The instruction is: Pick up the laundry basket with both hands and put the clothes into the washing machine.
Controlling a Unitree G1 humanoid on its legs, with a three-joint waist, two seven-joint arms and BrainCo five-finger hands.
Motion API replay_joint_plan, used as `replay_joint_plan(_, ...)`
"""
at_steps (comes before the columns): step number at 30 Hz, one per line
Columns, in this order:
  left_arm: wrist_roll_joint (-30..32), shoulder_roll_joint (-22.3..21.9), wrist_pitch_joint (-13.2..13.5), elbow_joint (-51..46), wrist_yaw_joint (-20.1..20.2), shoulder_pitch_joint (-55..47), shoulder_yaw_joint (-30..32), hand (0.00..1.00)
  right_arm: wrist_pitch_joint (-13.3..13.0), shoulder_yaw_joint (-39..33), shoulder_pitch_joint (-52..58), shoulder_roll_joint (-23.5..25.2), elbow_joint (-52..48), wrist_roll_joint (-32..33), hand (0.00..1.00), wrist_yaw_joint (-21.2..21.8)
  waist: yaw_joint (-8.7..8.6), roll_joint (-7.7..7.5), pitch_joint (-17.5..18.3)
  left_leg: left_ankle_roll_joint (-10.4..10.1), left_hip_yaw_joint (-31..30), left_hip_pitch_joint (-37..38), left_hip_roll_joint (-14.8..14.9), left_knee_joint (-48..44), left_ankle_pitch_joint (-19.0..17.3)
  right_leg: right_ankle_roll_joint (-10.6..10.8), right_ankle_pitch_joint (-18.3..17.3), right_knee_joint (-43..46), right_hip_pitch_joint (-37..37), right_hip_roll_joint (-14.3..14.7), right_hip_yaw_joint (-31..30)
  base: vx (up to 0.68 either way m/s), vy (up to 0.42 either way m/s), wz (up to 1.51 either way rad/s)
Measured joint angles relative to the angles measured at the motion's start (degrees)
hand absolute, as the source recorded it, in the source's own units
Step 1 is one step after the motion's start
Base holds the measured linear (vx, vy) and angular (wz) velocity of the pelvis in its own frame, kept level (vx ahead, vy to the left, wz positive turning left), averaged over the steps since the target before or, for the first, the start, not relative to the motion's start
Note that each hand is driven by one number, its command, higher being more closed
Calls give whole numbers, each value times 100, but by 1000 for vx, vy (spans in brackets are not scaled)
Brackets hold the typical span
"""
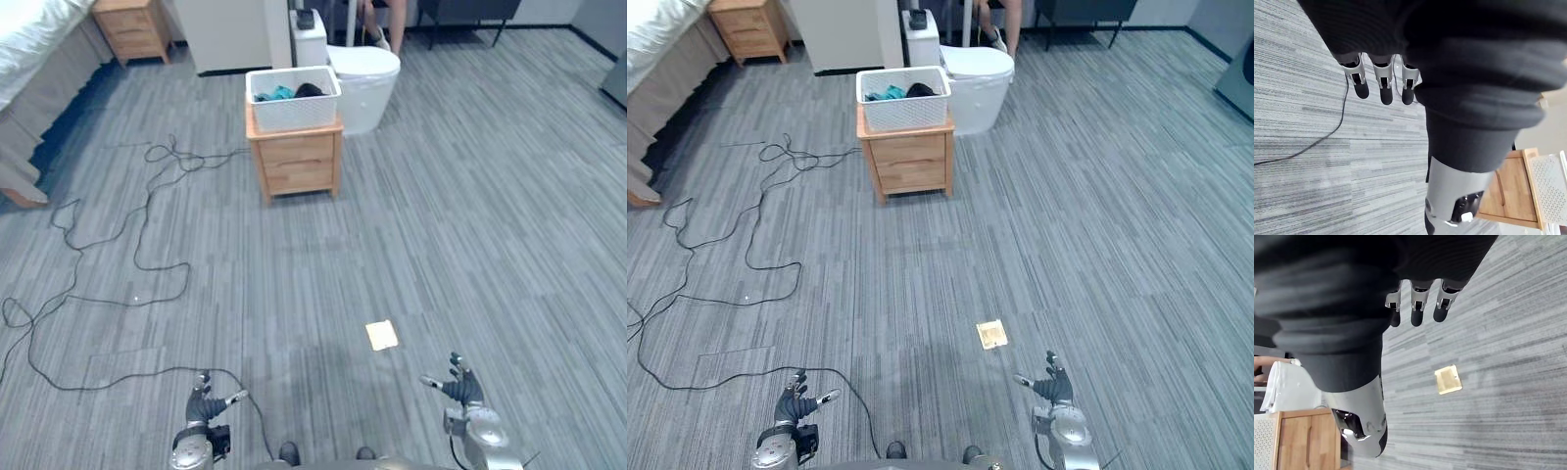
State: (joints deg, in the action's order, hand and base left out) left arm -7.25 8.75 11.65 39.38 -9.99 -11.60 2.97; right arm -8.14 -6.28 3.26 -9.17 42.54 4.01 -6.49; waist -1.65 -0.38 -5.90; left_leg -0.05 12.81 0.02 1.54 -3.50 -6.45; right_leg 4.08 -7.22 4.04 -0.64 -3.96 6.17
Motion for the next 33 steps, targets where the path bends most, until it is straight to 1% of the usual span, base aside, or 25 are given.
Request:
replay_joint_plan(1, -1, -7, 0, -23, -1, -4, 0, 0, 1, -1, 0, 0, 0, 0, 0, -1, 7, 7, -5, 6, 2, -35, -7, -86, -79, 17, -72, 103, 36, -23, -3, 40, 63, -12)
replay_joint_plan(3, -10, -43, 3, -171, 0, -9, -18, 0, 28, -6, 4, -7, -5, 0, 0, -11, 2, 29, -32, 86, -8, -259, -48, -580, -539, 280, -479, 1029, 418, -196, 12, 30, 83, -3)
replay_joint_plan(5, -100, -16, 4, -183, -1, -4, -39, 0, 78, 36, 2, 55, -15, 0, 0, -9, -1, 46, -151, 220, -50, -169, -94, -866, -857, 322, -478, 2958, 1187, -437, 62, 151, 186, 5)
replay_joint_plan(6, -109, 23, 4, -184, -4, -6, -49, 0, 85, 56, 9, 97, -15, 0, 0, -8, -33, -32, -210, 292, -100, -102, -129, -912, -929, 390, -378, 3530, 1402, -532, 68, 221, 153, 27)
replay_joint_plan(8, -112, 183, -12, -168, -10, 8, -106, 0, 104, 178, 35, 193, -21, -2, 0, 2, -30, -91, -350, 397, -268, 205, -127, -1084, -1223, 260, -738, 4398, 2037, -603, 198, 330, 79, 23)
replay_joint_plan(10, -116, 232, -15, -148, -12, 58, -109, 0, 110, 231, 31, 161, -125, -1, 0, 6, -59, -82, -401, 370, -370, 443, -25, -1043, -1284, 159, -844, 3985, 2337, -509, 505, 433, 31, 35)
replay_joint_plan(12, -118, 199, -13, -128, -9, 210, -131, 0, 95, 300, -7, 31, -130, -2, 0, 4, -97, 91, -506, 344, -541, 814, 191, -770, -1284, 2, -696, 3035, 2582, -204, 765, 497, -16, 51)
replay_joint_plan(14, -117, 177, 6, -44, -14, 502, -125, 0, 84, 300, -11, -51, -132, -2, 0, 2, -215, 105, -603, 11, -811, 1202, 291, -439, -1192, -204, 297, 1328, 2825, 114, 828, 590, -67, 73)
replay_joint_plan(15, -117, 184, 7, -43, -18, 513, -126, 0, 84, 301, -3, -52, -137, -3, 0, -1, -245, 78, -610, -92, -845, 1304, 290, -420, -1237, -255, 562, 1029, 2838, 167, 812, 815, -178, 73)
replay_joint_plan(16, -115, 169, 6, -24, -14, 513, -126, 0, 85, 310, 69, -55, -154, -5, 0, -2, -274, 2, -587, -318, -928, 1507, 269, -457, -1368, -652, 1245, 850, 2882, 203, 730, 705, -177, 48)
replay_joint_plan(17, -114, 16, 1, 88, -12, 583, -112, 0, 115, 297, 23, -136, -138, -6, 0, 1, -280, 243, -624, -480, -1004, 1571, 476, -713, -1391, -998, 1345, 1480, 2962, 293, 810, 816, -214, 41)
replay_joint_plan(18, -108, 15, 5, 114, 4, 592, -113, 0, 118, 299, -34, -102, -163, -7, 0, 4, -276, 285, -638, -706, -984, 1422, 530, -1025, -1261, -1060, 1088, 1718, 3019, 295, 836, 524, -152, 12)
replay_joint_plan(19, -109, -7, 1, 146, -3, 575, -96, 0, 125, 357, -66, -62, -256, -9, 0, 27, -256, 311, -664, -1084, -938, 1140, 559, -1846, -746, -1096, 655, 2012, 2934, 302, 861, 684, -252, 6)
replay_joint_plan(20, -112, -69, -7, 183, -2, 557, -32, 0, 124, 448, -64, -71, -349, -11, 0, 46, -251, 352, -738, -1170, -941, 817, 624, -2827, -98, -1111, 422, 1988, 2628, 370, 815, 966, -330, -17)
replay_joint_plan(21, -119, -109, 12, 162, 2, 453, 2, 0, 108, 644, -89, -10, -389, -3, 0, 32, -143, 404, -817, -1041, -739, -287, 1144, -5522, -79, -1188, 242, 1356, 1594, 663, 770, 1075, -342, -26)
replay_joint_plan(22, -118, -121, 10, 130, 3, 442, -4, 0, 77, 661, -65, 85, -506, 30, 0, 15, -29, 264, -886, -701, -405, -812, 1361, -6309, -285, -1283, 169, 981, 907, 765, 702, 1007, -265, -29)
replay_joint_plan(23, -117, -133, 10, 73, 4, 412, -6, 0, 71, 655, -63, 119, -586, 83, 0, 8, 15, 206, -914, -605, -292, -1040, 1384, -6357, -343, -1299, 147, 813, 652, 778, 660, 696, -171, -18)
replay_joint_plan(26, -116, -152, 12, -97, 10, 385, -10, 0, -18, 607, -35, 189, -823, 219, 0, -5, 136, 60, -924, -311, 137, -2185, 1300, -5430, -529, -1223, 55, -53, -258, 853, 506, 536, -90, -11)
replay_joint_plan(27, -113, -142, 7, -102, 11, 386, -13, 0, -13, 604, -86, 187, -794, 220, 0, -7, 207, 21, -936, -300, 144, -2381, 1109, -4666, -531, -1190, 5, -227, -466, 823, 459, 419, -3, -20)
replay_joint_plan(28, -112, -148, 6, -104, 11, 380, -16, 0, -12, 588, -79, 178, -784, 219, 0, -9, 273, -58, -956, -411, 4, -2425, 748, -3168, -419, -1108, -106, -356, -699, 757, 409, 655, 48, -25)
replay_joint_plan(29, -110, -168, 4, -112, 6, 343, -14, 0, -20, 538, -83, 168, -745, 215, 0, -13, 295, -36, -941, -568, -318, -2313, 451, -1580, -88, -981, -230, -479, -939, 749, 330, 663, 82, -30)
replay_joint_plan(30, -110, -178, 3, -111, 5, 309, -17, 0, -20, 499, -81, 163, -685, 214, 0, -28, 310, 4, -923, -613, -470, -2304, 393, -1015, 92, -905, -314, -506, -1046, 772, 263, 656, 152, -47)
replay_joint_plan(31, -109, -177, 0, -93, -2, 240, -17, 0, -17, 494, -79, 141, -566, 208, 0, -96, 350, 54, -892, -529, -597, -2313, 346, -601, 383, -728, -562, -498, -1256, 791, 124, 430, 155, -61)
replay_joint_plan(32, -108, -166, -13, -45, -1, 234, -8, 0, -12, 490, -15, 155, -538, 207, 0, -104, 422, -18, -852, -321, -641, -2261, 288, -773, 895, -589, -796, -311, -1354, 680, 28, 719, 251, -64)
replay_joint_plan(33, -104, -171, -14, -47, -1, 141, -15, 0, -13, 489, 88, 208, -539, 179, 0, -101, 421, -170, -656, -120, -605, -2277, 116, -951, 1093, -406, -1122, 337, -1163, 454, -56, 646, 201, -39)
